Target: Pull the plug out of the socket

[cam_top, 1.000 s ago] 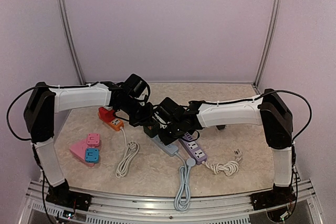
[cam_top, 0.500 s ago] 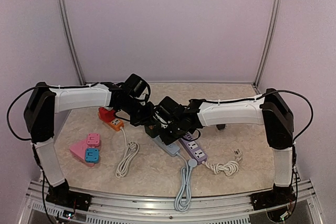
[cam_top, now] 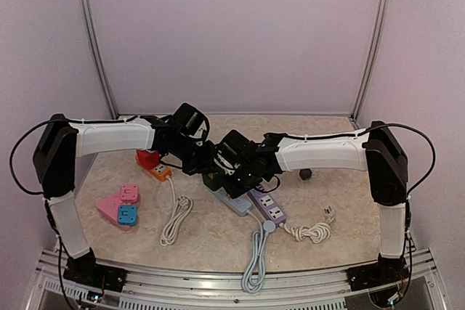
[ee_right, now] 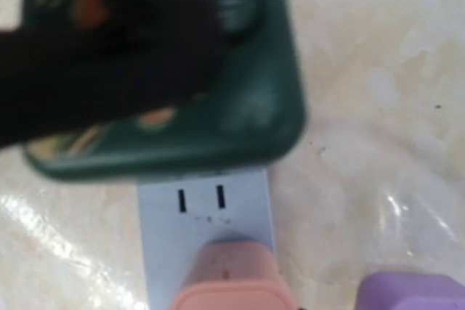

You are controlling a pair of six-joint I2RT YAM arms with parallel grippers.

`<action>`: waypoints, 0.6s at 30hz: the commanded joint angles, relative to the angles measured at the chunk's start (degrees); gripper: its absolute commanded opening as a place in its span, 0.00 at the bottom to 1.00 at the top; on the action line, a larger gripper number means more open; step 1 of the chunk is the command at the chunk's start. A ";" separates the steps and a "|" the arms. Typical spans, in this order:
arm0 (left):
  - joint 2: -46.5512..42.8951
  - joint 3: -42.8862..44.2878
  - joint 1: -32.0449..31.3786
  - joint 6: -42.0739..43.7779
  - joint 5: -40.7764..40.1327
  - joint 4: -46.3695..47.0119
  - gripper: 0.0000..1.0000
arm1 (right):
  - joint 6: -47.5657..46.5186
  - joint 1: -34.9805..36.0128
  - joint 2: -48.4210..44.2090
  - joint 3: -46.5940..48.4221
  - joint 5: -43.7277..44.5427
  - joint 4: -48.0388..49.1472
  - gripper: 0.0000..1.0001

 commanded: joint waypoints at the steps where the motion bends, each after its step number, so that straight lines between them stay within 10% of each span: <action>1: 7.01 -5.68 -0.64 -0.39 -3.12 -12.99 0.00 | -0.82 3.47 -3.45 5.06 13.69 -0.24 0.00; 14: 8.40 -7.59 -2.24 -1.79 -2.59 -11.57 0.00 | 6.39 -4.08 -4.32 -0.64 -6.29 7.86 0.00; 18: 8.76 -8.42 -2.44 -2.12 -2.27 -11.04 0.00 | 4.41 -2.29 -4.72 2.13 0.21 5.83 0.00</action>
